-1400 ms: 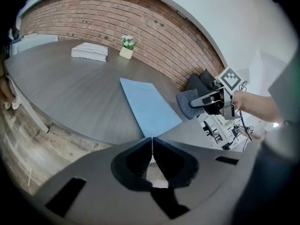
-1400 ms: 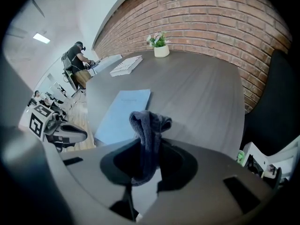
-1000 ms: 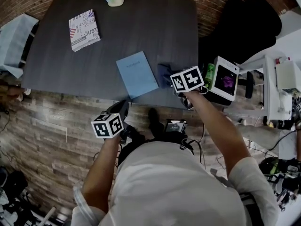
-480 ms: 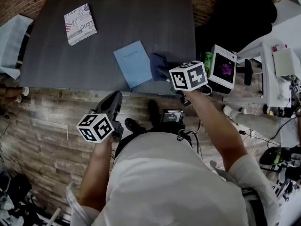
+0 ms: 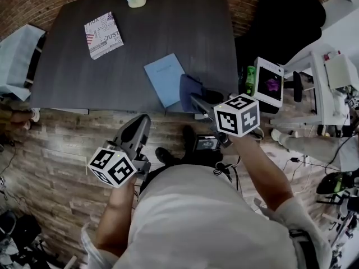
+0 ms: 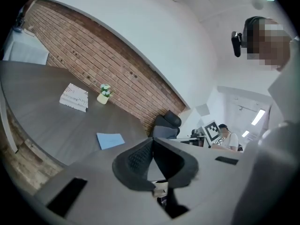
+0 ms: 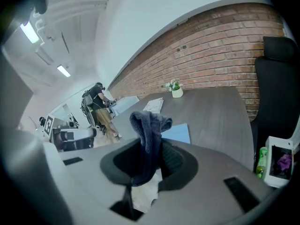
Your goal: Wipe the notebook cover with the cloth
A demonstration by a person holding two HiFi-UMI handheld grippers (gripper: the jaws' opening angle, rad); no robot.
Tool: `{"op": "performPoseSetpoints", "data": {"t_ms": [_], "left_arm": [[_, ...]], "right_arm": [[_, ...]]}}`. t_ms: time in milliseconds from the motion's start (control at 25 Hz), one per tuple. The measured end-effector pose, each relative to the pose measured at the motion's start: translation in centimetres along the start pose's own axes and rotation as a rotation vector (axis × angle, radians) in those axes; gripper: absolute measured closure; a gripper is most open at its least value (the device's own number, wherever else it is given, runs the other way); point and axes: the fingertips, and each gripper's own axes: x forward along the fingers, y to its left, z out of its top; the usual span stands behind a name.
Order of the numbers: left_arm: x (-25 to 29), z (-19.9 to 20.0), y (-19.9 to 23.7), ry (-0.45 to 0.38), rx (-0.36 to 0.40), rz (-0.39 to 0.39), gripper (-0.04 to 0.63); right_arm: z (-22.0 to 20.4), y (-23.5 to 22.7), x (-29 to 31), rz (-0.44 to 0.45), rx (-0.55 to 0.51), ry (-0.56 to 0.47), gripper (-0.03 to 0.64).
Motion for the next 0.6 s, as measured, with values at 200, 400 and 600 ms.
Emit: {"op": "performPoseSetpoints", "data": {"t_ms": [200, 400, 600], "left_arm": [[-2.1, 1.8, -1.9, -0.051, 0.030, -0.034, 0.586], [-3.3, 3.1, -4.0, -0.106, 0.055, -0.036, 0.586], [-4.4, 3.9, -5.9, -0.154, 0.067, -0.015, 0.586]], "right_arm": [[0.8, 2.2, -2.3, 0.012, -0.001, -0.072, 0.521], [1.2, 3.2, -4.4, 0.034, -0.010, -0.110, 0.521], [2.2, 4.3, -6.9, 0.068, -0.053, -0.140, 0.522]]}}
